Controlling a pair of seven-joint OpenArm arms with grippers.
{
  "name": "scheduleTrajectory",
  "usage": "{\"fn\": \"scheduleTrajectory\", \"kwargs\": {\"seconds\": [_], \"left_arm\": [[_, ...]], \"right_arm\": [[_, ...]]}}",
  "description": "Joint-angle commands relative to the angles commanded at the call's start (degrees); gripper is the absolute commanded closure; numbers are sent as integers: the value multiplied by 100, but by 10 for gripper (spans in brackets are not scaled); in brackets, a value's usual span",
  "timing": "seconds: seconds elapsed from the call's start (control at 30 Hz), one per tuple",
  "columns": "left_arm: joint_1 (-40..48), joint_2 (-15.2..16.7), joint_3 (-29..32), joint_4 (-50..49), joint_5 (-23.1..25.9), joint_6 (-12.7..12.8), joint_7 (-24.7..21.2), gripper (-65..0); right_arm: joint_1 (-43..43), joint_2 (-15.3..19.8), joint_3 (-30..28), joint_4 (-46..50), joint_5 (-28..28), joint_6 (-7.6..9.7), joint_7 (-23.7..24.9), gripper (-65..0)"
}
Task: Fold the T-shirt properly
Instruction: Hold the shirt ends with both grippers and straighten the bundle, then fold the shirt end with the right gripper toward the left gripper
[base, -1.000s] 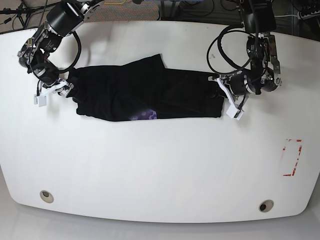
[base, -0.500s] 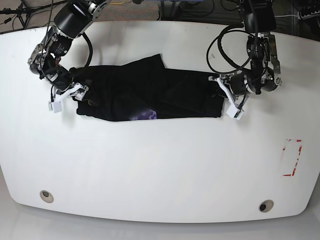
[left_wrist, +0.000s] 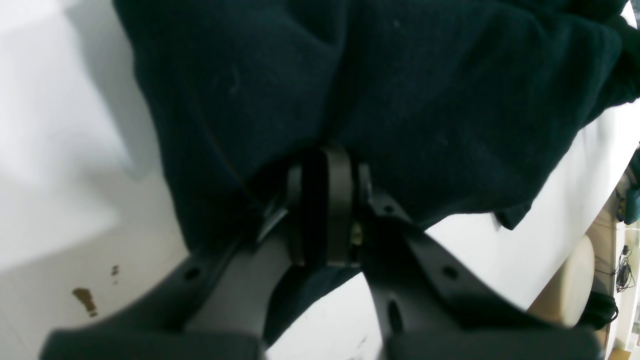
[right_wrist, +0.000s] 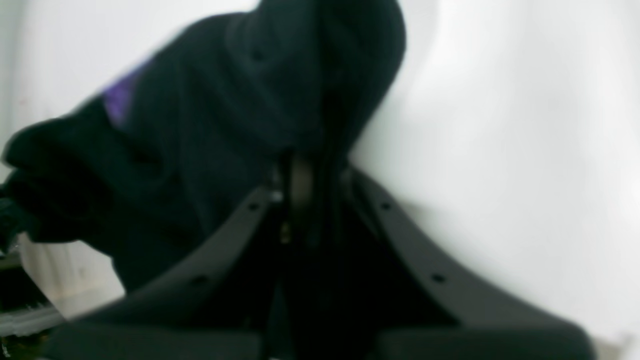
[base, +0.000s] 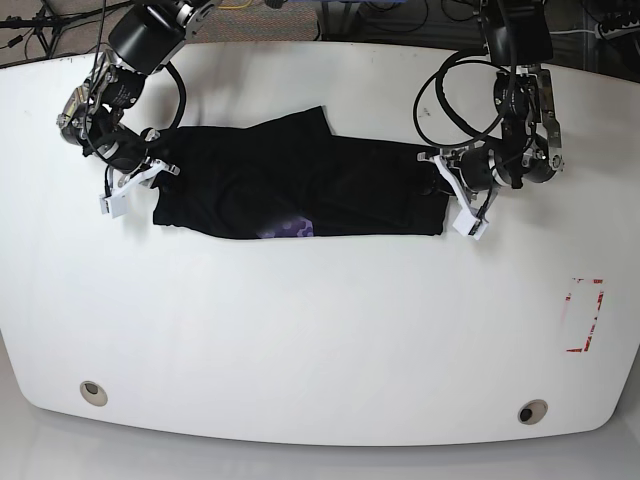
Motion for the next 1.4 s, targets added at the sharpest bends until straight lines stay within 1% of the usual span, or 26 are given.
{"fn": "scheduleTrajectory", "kwargs": {"seconds": [0.07, 0.17, 0.23, 0.33, 0.4, 0.47, 0.53, 0.63, 0.77, 0.9, 1.03, 1.1, 1.2, 1.3, 1.4], "left_arm": [[0, 18, 9, 0, 0, 0, 0, -47], [-26, 185, 9, 0, 0, 18, -9, -47], [-35, 255, 9, 0, 0, 149, -9, -47], [-35, 281, 9, 0, 0, 457, -18, -49], [-44, 290, 9, 0, 0, 615, -26, -49], [-53, 308, 9, 0, 0, 712, -26, -49], [-158, 457, 18, -9, 0, 782, -35, -49], [-211, 545, 18, -9, 9, 879, -35, -49], [-246, 589, 18, -18, 9, 1213, -35, -49], [-343, 791, 18, -18, 9, 1468, -35, -50], [-360, 818, 18, -114, 9, 1503, -35, -50], [-360, 826, 18, -325, 0, 1503, -35, -50], [-369, 826, 18, -536, 0, 1503, -53, -50], [-369, 826, 18, -642, 0, 1503, -176, -50], [-352, 826, 18, -659, 0, 1503, -264, -50]], "right_arm": [[0, -9, 0, 26, -114, 0, 0, -6], [0, 18, 0, 35, -246, 0, 0, 0], [9, 53, 0, 123, -378, 0, -18, 0], [-26, 105, 0, 554, -519, 0, -18, 0], [-62, 97, -44, 888, -598, 0, -53, 0], [-132, 97, -220, 1143, -607, 0, -79, 0], [-229, 105, -536, 1574, -607, 0, -88, 0], [-264, 97, -826, 2040, -642, 0, -97, 0], [-352, 9, -1319, 2637, -598, 0, -97, 0], [-404, -158, -1908, 3305, -624, 0, -79, 0], [-431, -202, -2365, 3692, -607, 0, -79, 0], [-431, -281, -2673, 3815, -598, 0, -79, 0], [-422, -387, -2998, 3833, -598, 0, -79, 0], [-413, -448, -3314, 3824, -598, 0, -44, 0], [-396, -589, -3578, 3824, -598, 0, -44, 0]]}}
